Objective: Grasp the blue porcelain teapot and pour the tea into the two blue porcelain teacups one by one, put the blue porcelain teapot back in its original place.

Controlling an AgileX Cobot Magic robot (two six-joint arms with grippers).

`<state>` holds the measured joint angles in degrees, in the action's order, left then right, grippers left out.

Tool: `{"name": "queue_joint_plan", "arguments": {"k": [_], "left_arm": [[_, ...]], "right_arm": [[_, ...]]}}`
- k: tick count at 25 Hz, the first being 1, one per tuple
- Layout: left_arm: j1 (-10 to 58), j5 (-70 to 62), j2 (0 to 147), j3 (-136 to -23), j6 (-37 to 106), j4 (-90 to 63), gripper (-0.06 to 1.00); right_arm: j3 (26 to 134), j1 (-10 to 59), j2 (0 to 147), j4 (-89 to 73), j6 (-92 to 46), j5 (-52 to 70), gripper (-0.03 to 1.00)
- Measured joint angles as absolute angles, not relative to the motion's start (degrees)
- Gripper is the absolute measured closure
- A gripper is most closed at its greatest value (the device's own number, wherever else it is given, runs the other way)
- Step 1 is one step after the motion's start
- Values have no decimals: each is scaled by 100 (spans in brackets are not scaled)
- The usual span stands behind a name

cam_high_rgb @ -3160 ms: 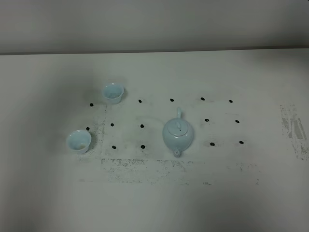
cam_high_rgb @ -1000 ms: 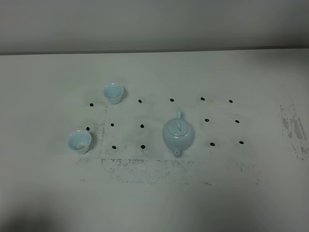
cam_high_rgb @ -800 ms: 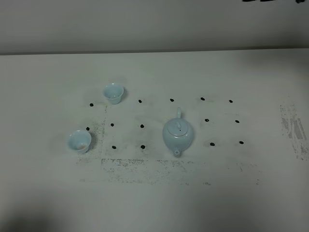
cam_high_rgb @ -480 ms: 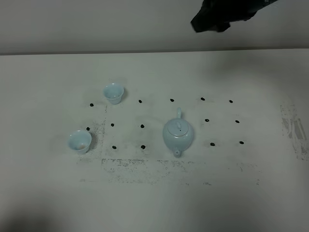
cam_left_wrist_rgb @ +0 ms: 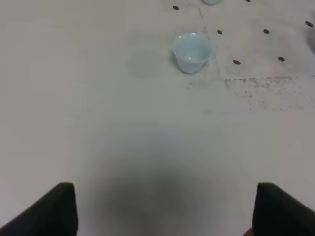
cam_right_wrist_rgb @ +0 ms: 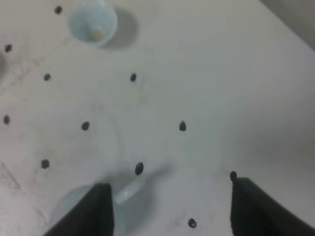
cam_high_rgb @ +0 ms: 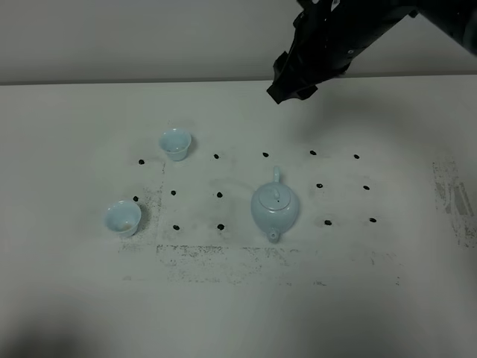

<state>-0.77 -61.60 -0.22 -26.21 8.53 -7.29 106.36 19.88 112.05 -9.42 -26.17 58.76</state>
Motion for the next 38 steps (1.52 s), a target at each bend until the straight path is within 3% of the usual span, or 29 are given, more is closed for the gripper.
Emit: {"name": "queue_joint_plan", "arguments": {"k": [14,38], "left_arm": [[-77,-6125,-22,-2621,853,-729,21],[-77,-6123,-22,-2621,853,-729,21]], "right_arm": [[10636,2165,12522,-720,-2615,5028,43],[10636,2330,12930,-331,-2384,5401,43]]}}
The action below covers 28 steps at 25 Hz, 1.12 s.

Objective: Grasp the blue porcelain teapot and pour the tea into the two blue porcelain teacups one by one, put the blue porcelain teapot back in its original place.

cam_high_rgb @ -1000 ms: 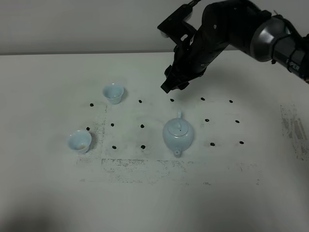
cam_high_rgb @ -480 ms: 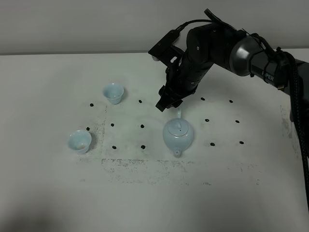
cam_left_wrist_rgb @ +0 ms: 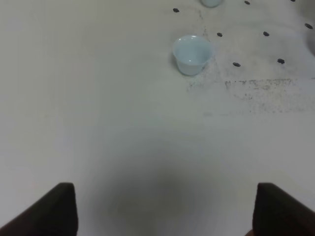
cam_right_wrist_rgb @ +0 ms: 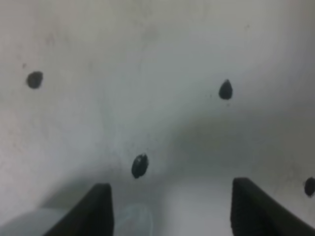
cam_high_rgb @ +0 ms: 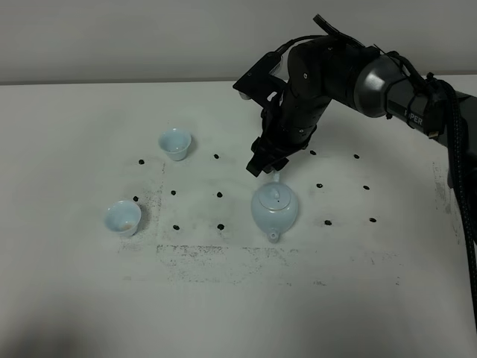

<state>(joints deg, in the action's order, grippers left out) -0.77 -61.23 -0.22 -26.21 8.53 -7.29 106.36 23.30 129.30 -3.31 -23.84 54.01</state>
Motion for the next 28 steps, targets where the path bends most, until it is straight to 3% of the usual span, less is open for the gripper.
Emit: {"name": "queue_joint_plan", "arguments": {"k": [28], "left_arm": [[-77,-6123,-22,-2621,853,-729,21]], "right_arm": [[10636,2330,12930,383,-1153,6074,43]]}}
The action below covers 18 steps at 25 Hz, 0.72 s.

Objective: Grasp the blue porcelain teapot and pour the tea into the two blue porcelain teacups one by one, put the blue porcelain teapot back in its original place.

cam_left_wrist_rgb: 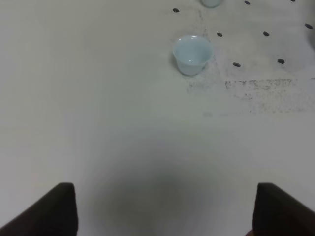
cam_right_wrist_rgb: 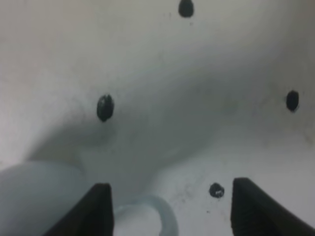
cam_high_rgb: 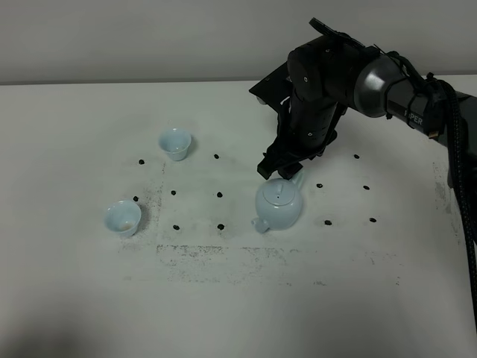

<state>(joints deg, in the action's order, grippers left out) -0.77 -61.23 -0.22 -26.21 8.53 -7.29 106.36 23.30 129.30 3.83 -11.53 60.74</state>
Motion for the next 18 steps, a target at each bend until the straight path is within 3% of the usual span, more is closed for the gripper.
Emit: {"name": "queue_joint_plan", "arguments": {"k": [18], "left_arm": [[-77,-6123,-22,-2621,853,-729,21]], "right_arm": [[10636,2190,12925,394,-1142,5543,43]]}}
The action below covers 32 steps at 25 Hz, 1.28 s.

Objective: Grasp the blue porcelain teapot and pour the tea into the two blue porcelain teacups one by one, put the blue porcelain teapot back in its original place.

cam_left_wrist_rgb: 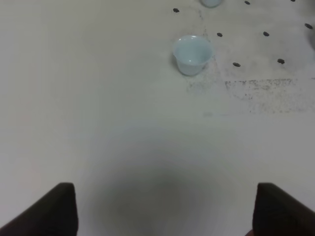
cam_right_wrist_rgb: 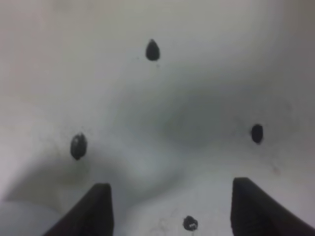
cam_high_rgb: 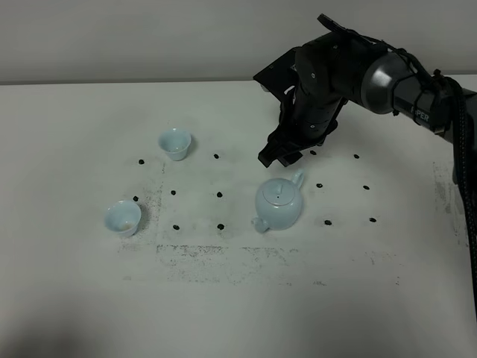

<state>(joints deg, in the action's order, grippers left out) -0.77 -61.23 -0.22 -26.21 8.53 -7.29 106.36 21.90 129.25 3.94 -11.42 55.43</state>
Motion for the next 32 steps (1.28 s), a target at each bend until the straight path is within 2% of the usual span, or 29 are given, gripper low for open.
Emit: {"name": "queue_joint_plan", "arguments": {"k": [32], "left_arm": [[-77,-6123,-22,-2621,853,-729,21]], "right_arm": [[10636,1933,12953,445,-902,6128,43]]}}
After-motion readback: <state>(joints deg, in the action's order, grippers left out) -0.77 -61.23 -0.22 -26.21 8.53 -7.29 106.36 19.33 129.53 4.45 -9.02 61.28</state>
